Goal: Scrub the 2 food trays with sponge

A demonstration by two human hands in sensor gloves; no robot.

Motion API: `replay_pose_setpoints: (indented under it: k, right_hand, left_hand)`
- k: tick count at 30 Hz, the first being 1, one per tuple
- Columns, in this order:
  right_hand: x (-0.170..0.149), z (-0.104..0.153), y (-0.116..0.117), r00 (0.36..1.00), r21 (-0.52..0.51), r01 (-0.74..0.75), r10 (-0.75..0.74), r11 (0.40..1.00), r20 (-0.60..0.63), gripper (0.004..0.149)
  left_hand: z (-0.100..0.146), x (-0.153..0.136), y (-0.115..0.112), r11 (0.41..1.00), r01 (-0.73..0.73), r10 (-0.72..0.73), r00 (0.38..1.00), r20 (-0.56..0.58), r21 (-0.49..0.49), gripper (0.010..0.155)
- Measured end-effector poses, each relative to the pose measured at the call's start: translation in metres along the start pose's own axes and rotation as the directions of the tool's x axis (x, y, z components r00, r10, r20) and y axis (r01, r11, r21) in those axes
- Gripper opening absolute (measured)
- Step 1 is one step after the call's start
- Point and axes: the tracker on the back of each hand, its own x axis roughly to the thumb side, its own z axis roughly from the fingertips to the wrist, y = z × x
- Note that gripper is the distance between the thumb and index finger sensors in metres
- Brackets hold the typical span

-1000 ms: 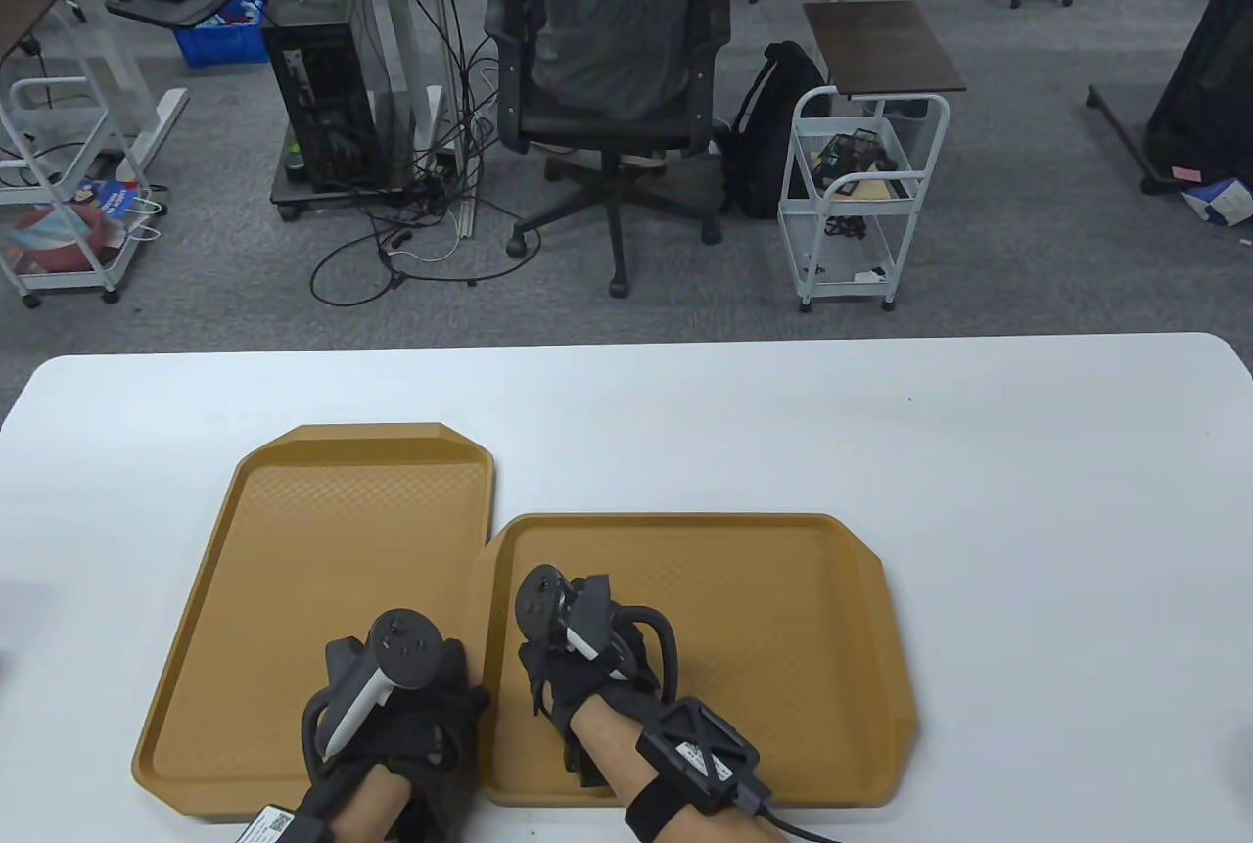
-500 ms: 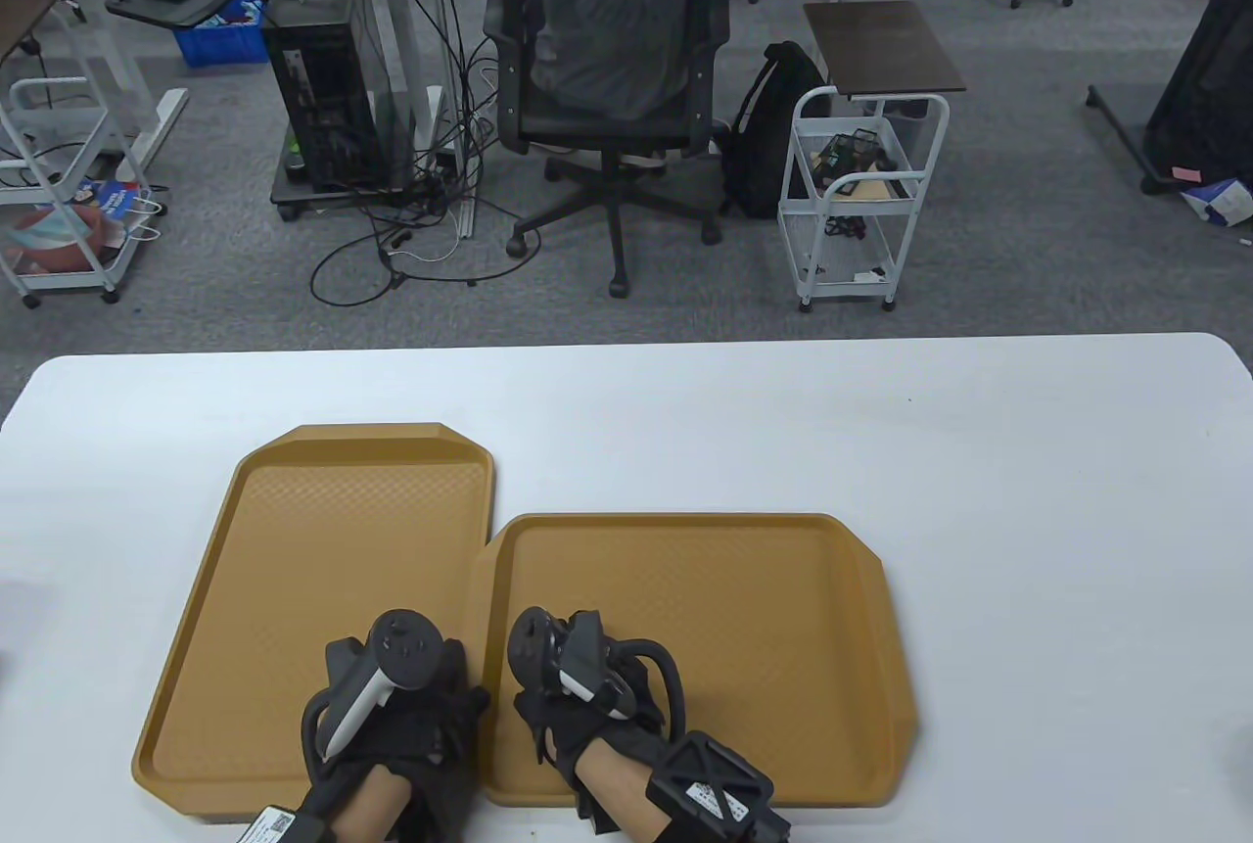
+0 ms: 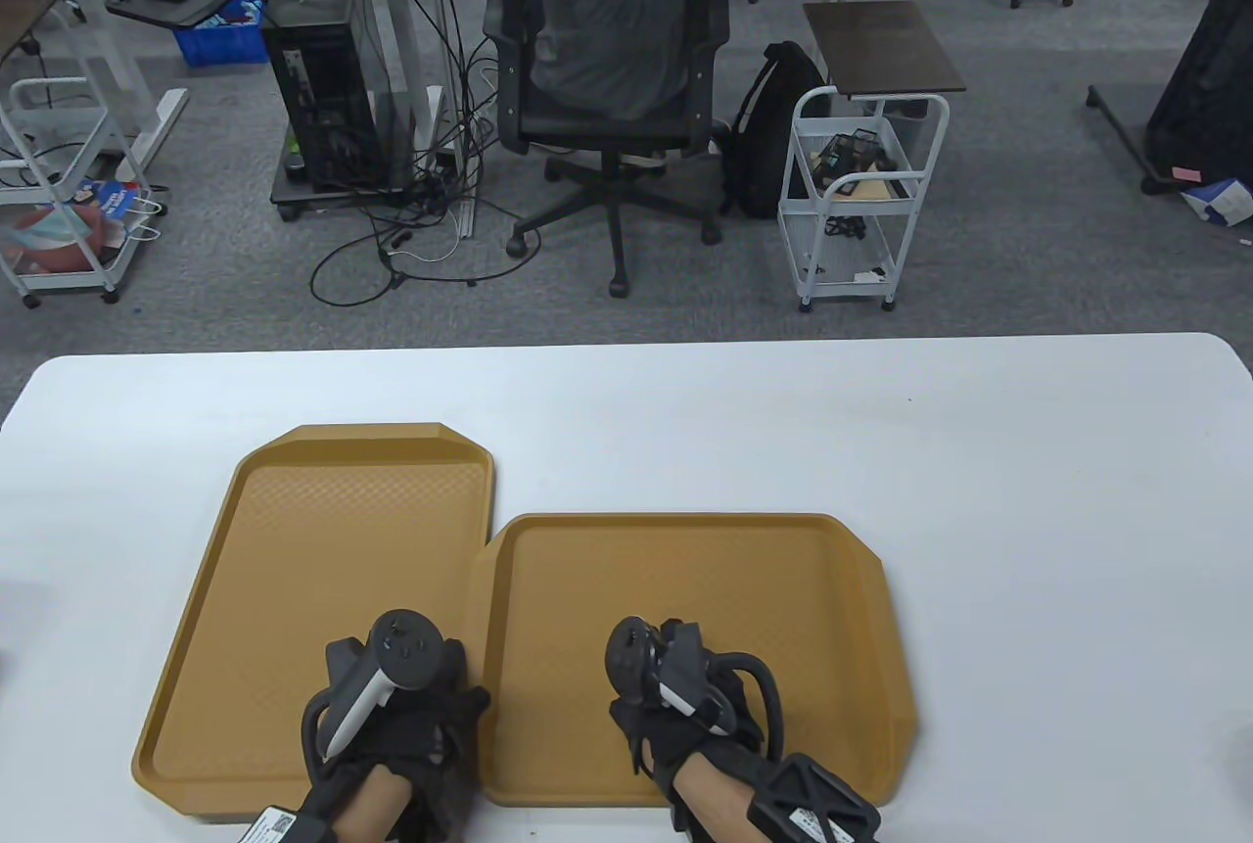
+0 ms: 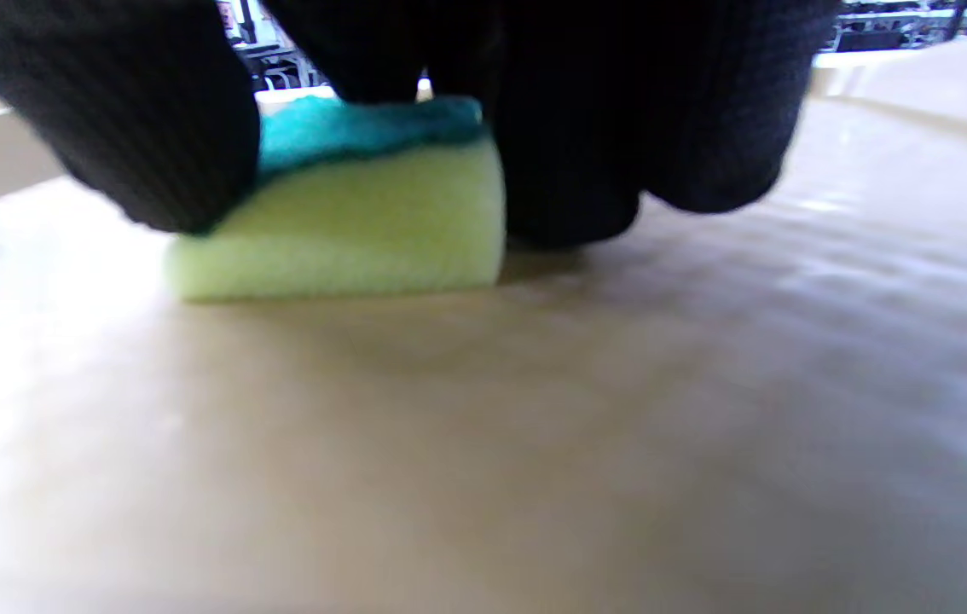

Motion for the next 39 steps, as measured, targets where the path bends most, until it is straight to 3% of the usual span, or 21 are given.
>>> replay_pose_setpoints:
  k: [14, 21, 28, 34, 39]
  right_hand:
    - [-0.114, 0.016, -0.008, 0.984, 0.003, 0.037, -0.036, 0.999, -0.177, 0.076]
    - [-0.119, 0.015, -0.009, 0.986, 0.045, 0.018, -0.01, 0.999, -0.166, 0.077]
    - [-0.113, 0.017, -0.007, 0.981, -0.072, -0.014, 0.0, 0.997, -0.195, 0.076]
    - [-0.133, 0.041, -0.031, 0.986, -0.172, 0.127, -0.143, 0.977, -0.086, 0.075]
    - [-0.162, 0.068, -0.045, 0.973, -0.228, 0.217, -0.229, 0.949, -0.024, 0.073]
  left_hand:
    - [0.0, 0.0, 0.0, 1.0, -0.007, 0.007, 1.0, -0.005, -0.001, 0.07]
    - [0.0, -0.001, 0.0, 1.0, -0.004, 0.004, 1.0, -0.009, 0.002, 0.07]
    - [0.0, 0.001, 0.001, 1.0, 0.025, -0.025, 1.0, -0.008, 0.009, 0.07]
    - [0.003, 0.003, 0.004, 0.992, 0.057, -0.055, 0.998, -0.016, 0.116, 0.068]
    - [0.005, 0.009, 0.0, 0.99, 0.076, -0.073, 0.997, -0.025, 0.118, 0.073]
